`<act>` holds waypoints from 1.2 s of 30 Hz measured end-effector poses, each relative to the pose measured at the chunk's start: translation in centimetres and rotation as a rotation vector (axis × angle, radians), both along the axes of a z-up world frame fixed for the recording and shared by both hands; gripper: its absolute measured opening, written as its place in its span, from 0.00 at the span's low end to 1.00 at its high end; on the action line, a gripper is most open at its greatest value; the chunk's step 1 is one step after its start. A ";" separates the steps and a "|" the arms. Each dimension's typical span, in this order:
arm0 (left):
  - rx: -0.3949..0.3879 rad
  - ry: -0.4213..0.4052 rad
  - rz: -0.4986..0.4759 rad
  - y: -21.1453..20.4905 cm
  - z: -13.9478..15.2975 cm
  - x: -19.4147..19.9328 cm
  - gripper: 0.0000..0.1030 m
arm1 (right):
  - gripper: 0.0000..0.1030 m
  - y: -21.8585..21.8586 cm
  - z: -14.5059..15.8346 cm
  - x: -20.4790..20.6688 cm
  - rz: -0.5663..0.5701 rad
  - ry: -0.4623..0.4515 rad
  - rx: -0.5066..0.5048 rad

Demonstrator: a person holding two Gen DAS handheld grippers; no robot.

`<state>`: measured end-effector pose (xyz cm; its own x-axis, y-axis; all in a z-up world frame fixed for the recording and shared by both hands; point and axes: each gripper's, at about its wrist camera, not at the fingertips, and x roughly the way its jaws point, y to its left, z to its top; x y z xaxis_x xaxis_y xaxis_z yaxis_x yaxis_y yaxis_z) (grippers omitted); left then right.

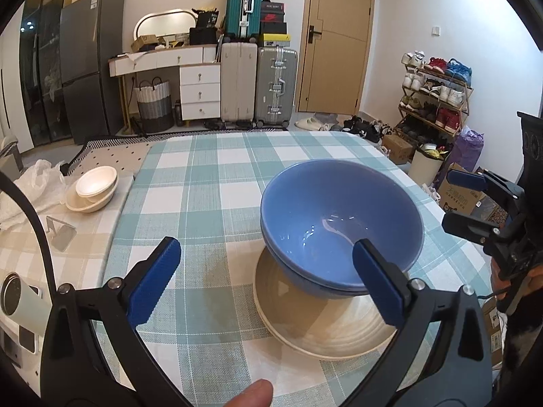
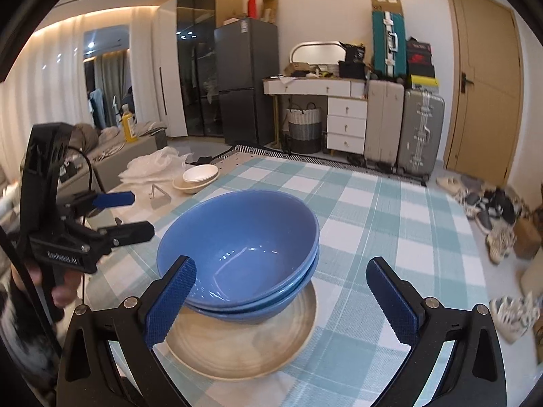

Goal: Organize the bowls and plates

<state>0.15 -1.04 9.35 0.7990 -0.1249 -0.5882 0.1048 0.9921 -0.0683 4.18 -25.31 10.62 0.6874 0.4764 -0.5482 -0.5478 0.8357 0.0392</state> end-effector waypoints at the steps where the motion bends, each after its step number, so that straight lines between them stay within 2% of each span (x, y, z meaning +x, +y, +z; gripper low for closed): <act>1: 0.000 -0.011 0.000 0.2 0.1 -0.5 0.98 | 0.99 -0.1 0.0 -0.2 0.007 -0.012 -0.005; 8: -0.011 -0.083 0.012 1.5 0.4 -2.9 0.98 | 0.99 -2.1 -1.0 -1.2 0.043 -0.074 0.033; 11: -0.036 -0.119 0.003 2.1 0.3 -4.2 0.98 | 0.99 -3.0 -1.6 -1.7 0.050 -0.080 0.076; 14: -0.027 -0.149 -0.006 2.4 -0.2 -5.0 0.98 | 0.99 -3.8 -2.4 -1.8 0.071 -0.068 0.116; 21: -0.003 -0.153 -0.016 2.3 -3.1 -4.4 0.98 | 0.99 -4.5 -4.3 -2.1 0.082 -0.054 0.145; 26: 0.045 -0.182 -0.011 1.7 -5.0 -3.9 0.98 | 1.00 -5.0 -5.3 -1.6 0.076 -0.032 0.165; 33: -0.011 -0.193 -0.015 2.4 -6.7 -2.8 0.98 | 1.00 -5.5 -6.0 -1.2 0.058 -0.029 0.191; 36: -0.005 -0.199 -0.003 2.5 -7.5 -2.2 0.98 | 1.00 -5.6 -6.5 -1.0 0.051 -0.031 0.189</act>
